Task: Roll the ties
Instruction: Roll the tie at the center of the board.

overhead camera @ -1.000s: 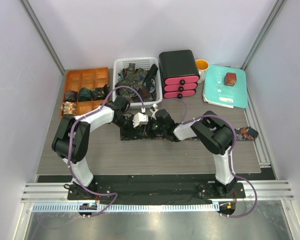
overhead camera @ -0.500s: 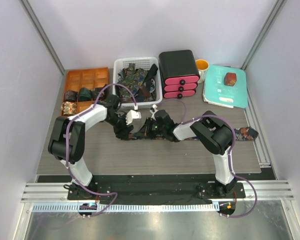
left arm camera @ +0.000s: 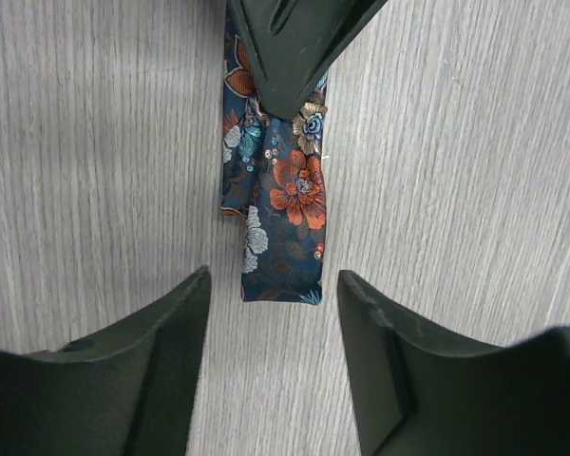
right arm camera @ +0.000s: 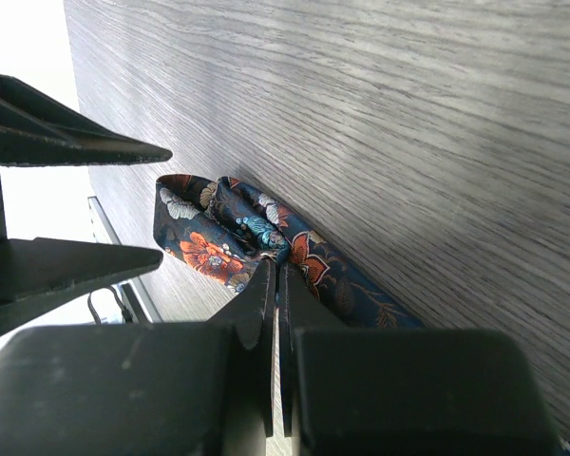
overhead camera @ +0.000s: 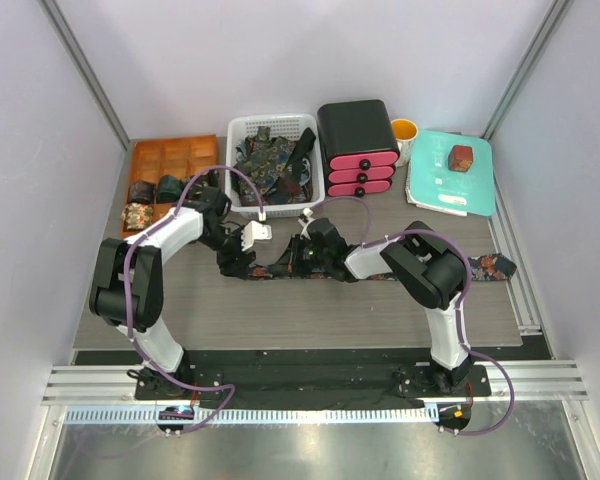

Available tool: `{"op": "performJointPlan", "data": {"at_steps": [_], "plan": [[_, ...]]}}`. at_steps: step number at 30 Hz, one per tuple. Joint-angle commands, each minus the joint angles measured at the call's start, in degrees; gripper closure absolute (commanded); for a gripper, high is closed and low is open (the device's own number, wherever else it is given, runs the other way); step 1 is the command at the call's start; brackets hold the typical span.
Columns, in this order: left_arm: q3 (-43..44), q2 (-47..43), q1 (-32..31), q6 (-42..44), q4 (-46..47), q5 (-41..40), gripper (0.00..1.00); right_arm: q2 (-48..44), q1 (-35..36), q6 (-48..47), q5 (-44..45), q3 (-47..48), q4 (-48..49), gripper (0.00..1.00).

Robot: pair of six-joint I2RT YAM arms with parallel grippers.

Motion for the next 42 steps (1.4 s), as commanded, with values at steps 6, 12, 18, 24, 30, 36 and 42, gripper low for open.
{"op": "performJointPlan", "data": {"at_steps": [6,12,18,24,30,36,42], "plan": [[0.6,0.7,-0.7,2.4,0.1,-0.3,0.53,1.4,0.4,-1.6,2.6,1.2,-1.7,0.99],[0.8,2.0,-1.1,3.3,-1.0,-2.1,0.48,1.3,0.4,-1.6,2.7,0.8,-1.6,0.99],[1.8,1.1,-1.2,3.3,-1.8,0.1,0.64,1.4,0.4,-1.6,2.8,1.0,-1.6,0.99],[3.8,0.8,-4.7,-1.1,-0.7,3.4,0.67,1.4,0.4,-1.4,2.7,1.2,-1.4,0.99],[4.8,3.5,-8.3,-5.5,3.2,2.0,0.67,1.0,0.3,-1.1,2.5,1.1,-1.1,0.99],[4.4,6.4,-10.3,-8.3,5.2,-3.0,0.68,-0.7,0.3,-0.2,1.4,0.5,0.2,0.99],[5.0,8.1,-10.5,-9.2,5.7,-6.2,0.71,-4.4,-0.3,2.3,-1.3,-1.0,-0.3,0.92]]}}
